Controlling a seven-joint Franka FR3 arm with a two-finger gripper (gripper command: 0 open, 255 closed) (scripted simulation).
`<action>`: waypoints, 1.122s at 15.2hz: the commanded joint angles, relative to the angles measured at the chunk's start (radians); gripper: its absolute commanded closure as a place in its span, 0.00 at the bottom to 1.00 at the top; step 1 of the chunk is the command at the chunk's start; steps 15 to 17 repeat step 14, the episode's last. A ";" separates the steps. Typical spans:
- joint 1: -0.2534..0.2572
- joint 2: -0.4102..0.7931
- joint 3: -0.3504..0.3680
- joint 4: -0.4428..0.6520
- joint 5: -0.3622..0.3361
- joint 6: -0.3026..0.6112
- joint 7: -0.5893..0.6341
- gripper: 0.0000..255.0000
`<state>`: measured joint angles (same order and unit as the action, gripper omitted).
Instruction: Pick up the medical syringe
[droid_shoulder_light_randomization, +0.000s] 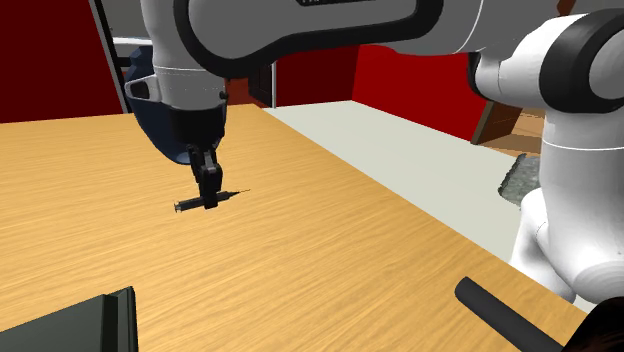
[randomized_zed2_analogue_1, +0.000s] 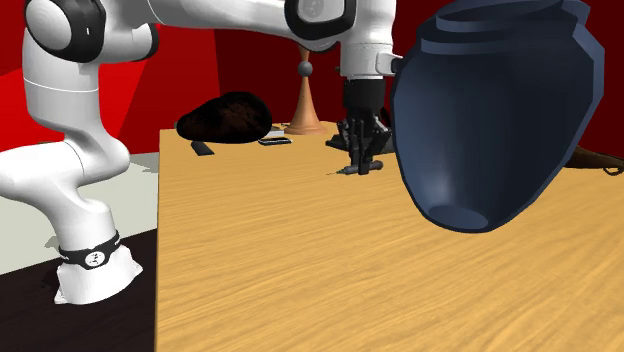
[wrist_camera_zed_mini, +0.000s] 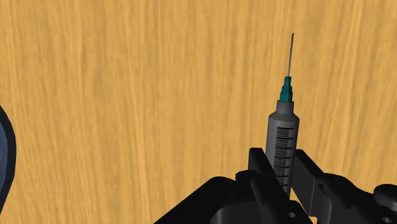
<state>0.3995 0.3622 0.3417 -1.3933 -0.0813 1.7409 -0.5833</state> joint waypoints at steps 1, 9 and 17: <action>0.002 0.001 0.001 0.022 0.001 -0.024 0.000 1.00; 0.016 0.023 0.003 0.163 -0.006 -0.143 0.003 1.00; 0.024 0.038 0.003 0.229 -0.011 -0.194 0.005 1.00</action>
